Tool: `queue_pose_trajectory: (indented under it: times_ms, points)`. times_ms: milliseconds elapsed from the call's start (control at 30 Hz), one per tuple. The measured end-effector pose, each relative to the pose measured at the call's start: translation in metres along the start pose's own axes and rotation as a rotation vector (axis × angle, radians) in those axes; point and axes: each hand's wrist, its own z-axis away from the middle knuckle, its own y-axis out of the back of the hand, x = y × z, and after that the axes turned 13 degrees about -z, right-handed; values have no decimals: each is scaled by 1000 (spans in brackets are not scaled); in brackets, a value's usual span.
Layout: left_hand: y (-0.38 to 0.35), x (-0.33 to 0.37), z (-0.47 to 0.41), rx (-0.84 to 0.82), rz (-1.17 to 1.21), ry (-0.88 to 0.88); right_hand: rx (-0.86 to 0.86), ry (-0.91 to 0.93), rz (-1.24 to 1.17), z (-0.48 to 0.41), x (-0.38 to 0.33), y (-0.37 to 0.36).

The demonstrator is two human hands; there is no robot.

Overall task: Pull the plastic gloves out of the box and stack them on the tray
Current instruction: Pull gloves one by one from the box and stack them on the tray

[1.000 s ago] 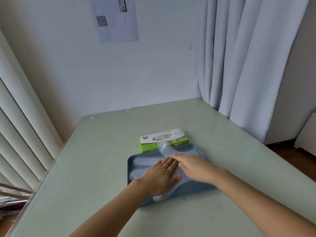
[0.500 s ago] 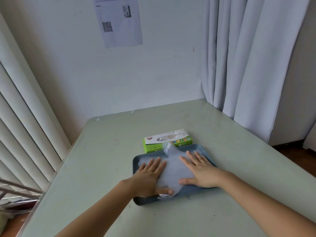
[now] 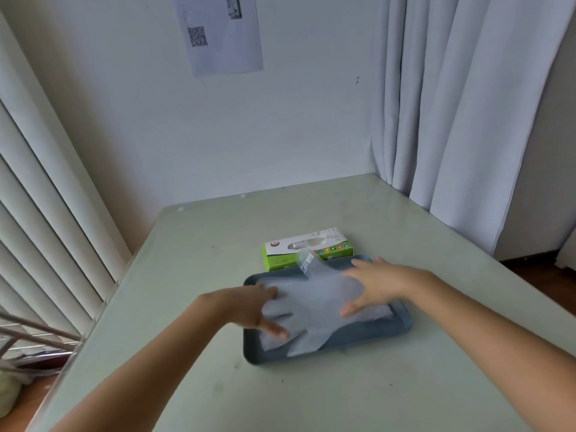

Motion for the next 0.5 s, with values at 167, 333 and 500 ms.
queue_pose_trajectory:
  times_ms: [167, 333, 500]
  points:
    - [25, -24, -29, 443, 284, 183, 413, 258, -230, -32, -5, 35]
    - [35, -32, -77, 506, 325, 133, 432, 197, -255, -89, -28, 49]
    - [34, -25, -107, 357, 340, 72, 397, -78, -242, -124, -57, 39]
